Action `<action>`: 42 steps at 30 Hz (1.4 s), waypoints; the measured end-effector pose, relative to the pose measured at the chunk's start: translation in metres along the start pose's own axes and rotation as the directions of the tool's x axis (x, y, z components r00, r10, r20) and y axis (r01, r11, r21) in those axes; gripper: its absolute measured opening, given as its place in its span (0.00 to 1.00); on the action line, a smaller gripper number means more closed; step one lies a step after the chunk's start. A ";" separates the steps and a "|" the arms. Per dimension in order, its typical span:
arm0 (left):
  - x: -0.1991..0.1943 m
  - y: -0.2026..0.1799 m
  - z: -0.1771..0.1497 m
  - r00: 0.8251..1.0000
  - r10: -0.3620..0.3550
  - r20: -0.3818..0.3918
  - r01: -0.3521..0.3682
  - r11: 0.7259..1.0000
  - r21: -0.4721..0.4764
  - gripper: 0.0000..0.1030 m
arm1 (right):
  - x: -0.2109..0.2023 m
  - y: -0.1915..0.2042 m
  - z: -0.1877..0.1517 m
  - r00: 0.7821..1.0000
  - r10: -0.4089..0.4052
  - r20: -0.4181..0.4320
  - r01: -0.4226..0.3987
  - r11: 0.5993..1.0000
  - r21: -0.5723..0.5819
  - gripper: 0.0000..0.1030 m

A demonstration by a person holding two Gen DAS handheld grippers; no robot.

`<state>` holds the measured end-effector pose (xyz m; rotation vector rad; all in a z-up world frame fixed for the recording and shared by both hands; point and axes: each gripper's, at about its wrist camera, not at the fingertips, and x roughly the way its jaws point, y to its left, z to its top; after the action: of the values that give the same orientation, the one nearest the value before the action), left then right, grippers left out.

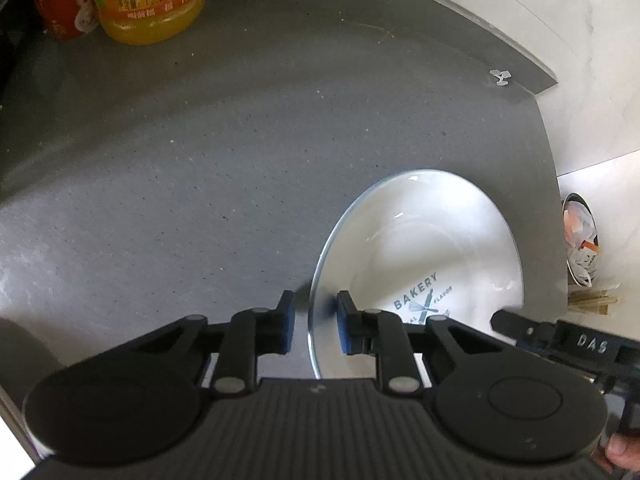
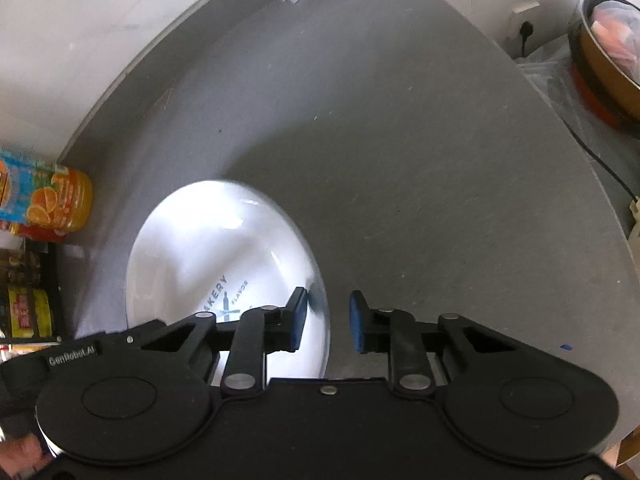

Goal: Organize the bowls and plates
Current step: 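Close both grippers on the rim of the 'BAKERY' plate and lift it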

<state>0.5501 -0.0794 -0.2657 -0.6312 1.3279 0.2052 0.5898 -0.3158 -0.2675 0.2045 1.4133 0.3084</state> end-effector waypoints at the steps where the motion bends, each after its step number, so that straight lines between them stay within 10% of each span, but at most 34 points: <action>1: 0.001 0.000 0.001 1.000 -0.003 -0.004 0.003 1.000 -0.005 0.20 | 0.001 0.002 0.000 1.000 0.001 -0.001 -0.001 1.000 -0.008 0.17; 42: -0.125 0.069 -0.027 0.961 -0.111 0.253 0.133 0.989 -0.070 0.05 | -0.080 0.082 -0.040 0.975 0.148 0.166 -0.099 0.958 -0.270 0.08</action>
<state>0.4625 -0.0112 -0.1721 -0.7338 1.0389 0.2343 0.5331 -0.2670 -0.1726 0.1030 1.1647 0.5611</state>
